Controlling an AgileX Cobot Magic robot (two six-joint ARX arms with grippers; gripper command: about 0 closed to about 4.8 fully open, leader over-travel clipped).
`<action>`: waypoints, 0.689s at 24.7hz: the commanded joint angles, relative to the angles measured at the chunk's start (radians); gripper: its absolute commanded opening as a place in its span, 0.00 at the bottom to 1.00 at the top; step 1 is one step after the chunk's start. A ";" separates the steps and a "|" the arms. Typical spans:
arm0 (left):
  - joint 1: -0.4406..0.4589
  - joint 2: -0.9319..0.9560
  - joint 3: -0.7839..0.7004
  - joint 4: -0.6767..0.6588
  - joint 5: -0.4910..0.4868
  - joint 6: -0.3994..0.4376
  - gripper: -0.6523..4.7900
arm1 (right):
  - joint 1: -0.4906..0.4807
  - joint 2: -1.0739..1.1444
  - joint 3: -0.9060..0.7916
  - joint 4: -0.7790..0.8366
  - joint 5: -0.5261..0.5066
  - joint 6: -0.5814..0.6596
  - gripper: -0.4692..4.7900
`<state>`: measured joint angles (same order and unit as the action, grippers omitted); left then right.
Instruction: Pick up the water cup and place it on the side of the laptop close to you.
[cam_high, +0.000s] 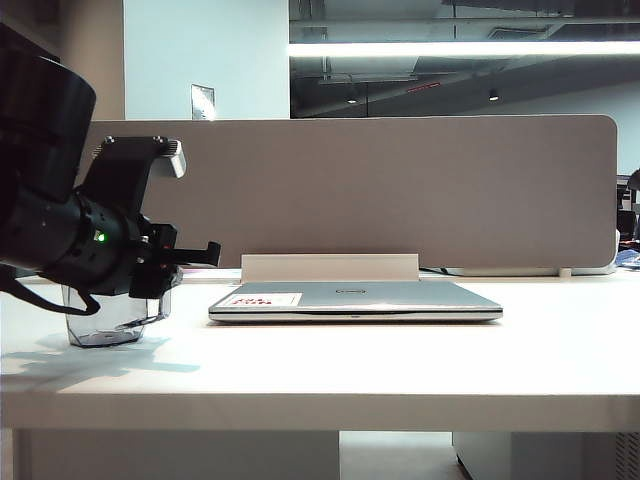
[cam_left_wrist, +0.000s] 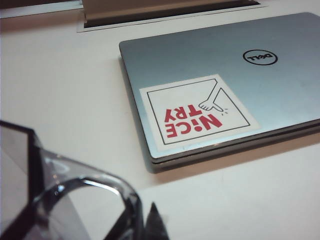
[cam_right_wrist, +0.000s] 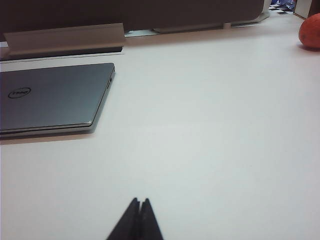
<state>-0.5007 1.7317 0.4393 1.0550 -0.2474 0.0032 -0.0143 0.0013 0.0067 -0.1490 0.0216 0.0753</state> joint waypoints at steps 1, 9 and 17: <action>-0.001 -0.001 0.003 0.011 -0.003 -0.017 0.11 | 0.000 -0.002 -0.006 0.010 -0.003 0.003 0.08; -0.029 -0.006 0.007 0.075 -0.024 -0.042 0.11 | 0.000 -0.002 -0.006 0.010 -0.003 0.003 0.08; -0.328 -0.009 0.158 -0.051 -0.309 -0.050 0.11 | 0.001 -0.002 -0.006 0.011 -0.003 0.004 0.08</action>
<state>-0.8078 1.7290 0.5747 1.0351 -0.5144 -0.0395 -0.0143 0.0013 0.0067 -0.1490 0.0212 0.0753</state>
